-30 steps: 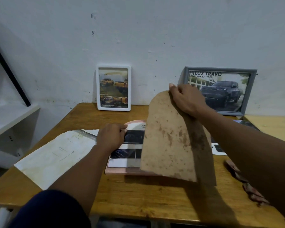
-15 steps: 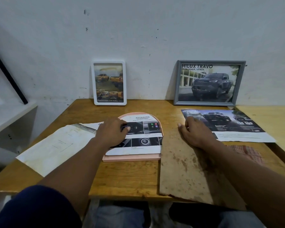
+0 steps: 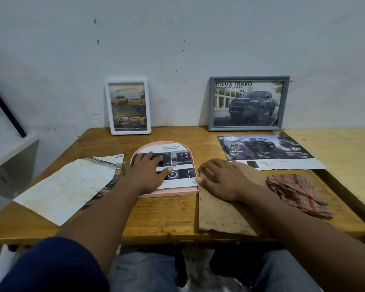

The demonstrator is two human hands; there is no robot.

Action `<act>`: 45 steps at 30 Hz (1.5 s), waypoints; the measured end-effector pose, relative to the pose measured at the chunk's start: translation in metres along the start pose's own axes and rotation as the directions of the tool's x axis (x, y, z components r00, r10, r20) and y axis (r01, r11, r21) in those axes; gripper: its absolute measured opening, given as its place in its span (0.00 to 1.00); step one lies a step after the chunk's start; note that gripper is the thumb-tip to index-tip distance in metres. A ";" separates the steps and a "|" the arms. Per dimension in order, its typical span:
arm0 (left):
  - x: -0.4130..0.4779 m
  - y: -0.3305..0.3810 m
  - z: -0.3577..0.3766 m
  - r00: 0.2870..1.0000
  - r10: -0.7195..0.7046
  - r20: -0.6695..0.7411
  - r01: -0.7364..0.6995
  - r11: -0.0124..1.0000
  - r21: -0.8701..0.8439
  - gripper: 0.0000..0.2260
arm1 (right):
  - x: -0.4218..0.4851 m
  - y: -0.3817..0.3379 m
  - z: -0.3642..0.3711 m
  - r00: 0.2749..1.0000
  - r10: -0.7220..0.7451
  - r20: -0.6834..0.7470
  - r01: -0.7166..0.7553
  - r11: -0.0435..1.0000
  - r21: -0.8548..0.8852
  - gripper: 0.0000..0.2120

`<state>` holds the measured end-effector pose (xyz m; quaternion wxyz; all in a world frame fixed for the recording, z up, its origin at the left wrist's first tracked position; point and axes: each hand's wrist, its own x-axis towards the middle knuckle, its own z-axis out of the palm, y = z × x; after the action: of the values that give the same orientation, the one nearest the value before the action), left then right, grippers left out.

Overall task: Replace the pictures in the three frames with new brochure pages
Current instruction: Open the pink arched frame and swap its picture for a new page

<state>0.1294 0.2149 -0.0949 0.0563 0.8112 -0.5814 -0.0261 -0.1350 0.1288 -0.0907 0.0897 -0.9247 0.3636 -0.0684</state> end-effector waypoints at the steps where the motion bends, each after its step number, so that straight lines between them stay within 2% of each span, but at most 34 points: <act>1: 0.000 -0.002 0.002 1.000 0.001 0.005 -0.001 1.000 -0.006 0.33 | -0.003 0.003 0.002 1.000 -0.013 -0.015 0.013 1.000 -0.005 0.31; 6: 0.000 -0.013 0.004 0.999 -0.012 -0.047 0.011 1.000 -0.016 0.32 | -0.010 0.011 0.006 0.993 -0.060 -0.098 0.058 0.998 -0.020 0.28; 11: -0.001 -0.006 0.004 0.998 0.036 -0.051 -0.037 0.999 -0.033 0.33 | -0.002 -0.007 0.011 0.989 -0.031 -0.142 0.041 0.996 0.073 0.22; 17: -0.011 -0.011 -0.011 0.996 -0.035 -0.077 0.024 0.990 -0.136 0.31 | 0.013 -0.023 -0.004 0.981 0.064 -0.183 -0.027 0.980 0.198 0.18; 21: -0.023 -0.031 -0.036 0.986 -0.098 -0.135 0.073 0.981 -0.182 0.29 | 0.047 -0.074 -0.022 0.974 0.019 -0.227 0.047 0.959 0.280 0.13; 26: -0.048 -0.110 -0.050 0.927 -0.337 -0.162 0.307 0.933 -0.187 0.29 | 0.084 -0.168 -0.024 0.996 -0.041 -0.077 0.070 0.896 0.439 0.08; 30: -0.079 -0.182 -0.038 0.867 -0.477 -0.141 0.457 0.876 -0.153 0.30 | 0.109 -0.219 0.004 0.995 -0.085 0.057 0.057 0.921 0.385 0.13; 32: -0.093 -0.201 -0.033 0.834 -0.543 -0.099 0.531 0.839 -0.121 0.33 | 0.118 -0.233 0.018 0.993 -0.067 0.096 0.035 0.952 0.305 0.17; 35: -0.103 -0.213 -0.030 0.807 -0.590 -0.033 0.583 0.805 -0.111 0.38 | 0.126 -0.246 0.029 0.998 -0.002 0.070 -0.008 0.990 0.142 0.22; 38: -0.101 -0.217 -0.033 0.808 -0.587 -0.046 0.582 0.809 -0.087 0.41 | 0.131 -0.248 0.036 0.998 0.022 0.058 -0.028 0.993 0.112 0.22; 40: -0.097 -0.219 -0.036 0.804 -0.593 -0.048 0.589 0.805 -0.068 0.44 | 0.133 -0.246 0.038 0.999 0.020 0.048 -0.027 0.991 0.133 0.19; 45: -0.087 -0.223 -0.031 0.782 -0.620 -0.062 0.615 0.784 -0.080 0.43 | 0.128 -0.230 0.022 0.999 0.037 0.007 -0.037 0.936 0.350 0.11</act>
<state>0.3147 0.3700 -0.0934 0.0915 0.9553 -0.2800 -0.0246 0.1144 0.2090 -0.0545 0.2537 -0.8870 0.3632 -0.1303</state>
